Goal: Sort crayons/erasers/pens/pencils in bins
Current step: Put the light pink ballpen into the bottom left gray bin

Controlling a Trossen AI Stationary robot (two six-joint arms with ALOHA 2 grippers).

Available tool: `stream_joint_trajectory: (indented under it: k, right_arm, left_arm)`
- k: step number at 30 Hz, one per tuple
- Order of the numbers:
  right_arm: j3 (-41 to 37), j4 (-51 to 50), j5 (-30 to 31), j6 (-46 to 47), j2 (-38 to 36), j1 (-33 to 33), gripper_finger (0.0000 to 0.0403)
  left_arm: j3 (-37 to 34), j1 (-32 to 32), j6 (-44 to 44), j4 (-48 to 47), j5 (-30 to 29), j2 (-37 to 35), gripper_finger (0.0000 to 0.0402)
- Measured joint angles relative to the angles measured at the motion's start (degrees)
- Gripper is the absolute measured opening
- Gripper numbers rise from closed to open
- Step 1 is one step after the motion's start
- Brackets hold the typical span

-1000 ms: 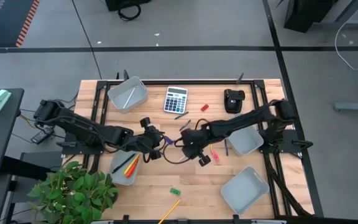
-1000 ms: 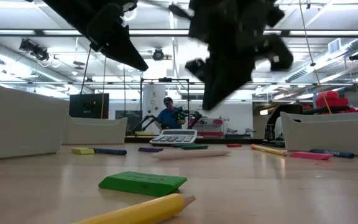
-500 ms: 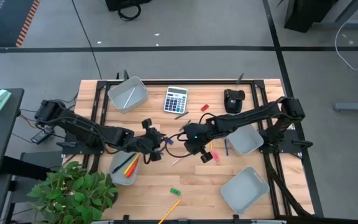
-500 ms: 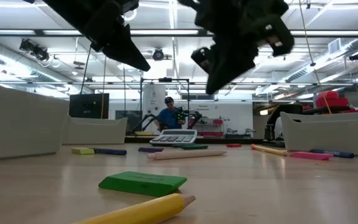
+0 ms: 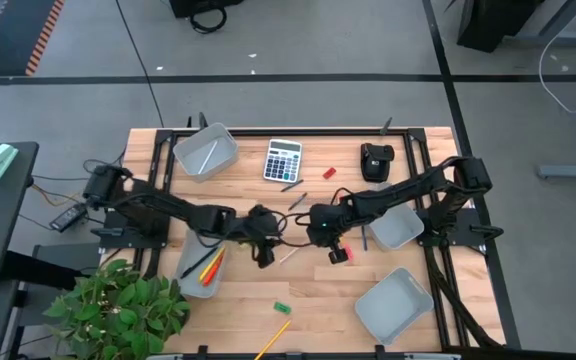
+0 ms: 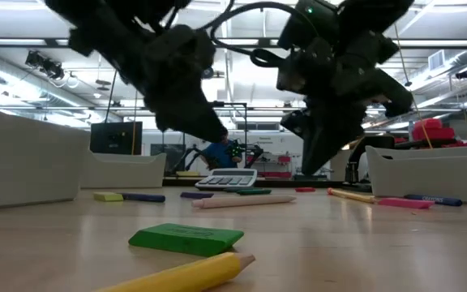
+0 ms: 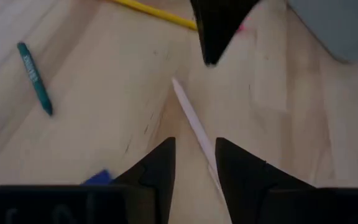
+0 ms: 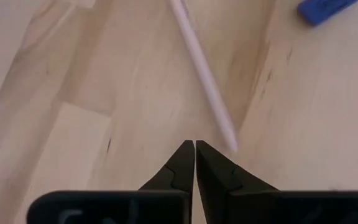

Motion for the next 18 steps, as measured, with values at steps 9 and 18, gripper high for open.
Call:
stream_joint_trajectory:
  k: [9,18]
  right_arm:
    - [-4.53,13.22,0.92,-6.04,0.0,0.11,0.0025]
    - [-5.6,16.08,1.14,-10.7,0.53,-2.14,0.0037]
  left_arm:
    - [7.74,2.68,-0.24,-5.16,6.02,8.11,0.0109]
    - [10.51,2.88,-0.29,-15.89,6.18,9.43,0.0099]
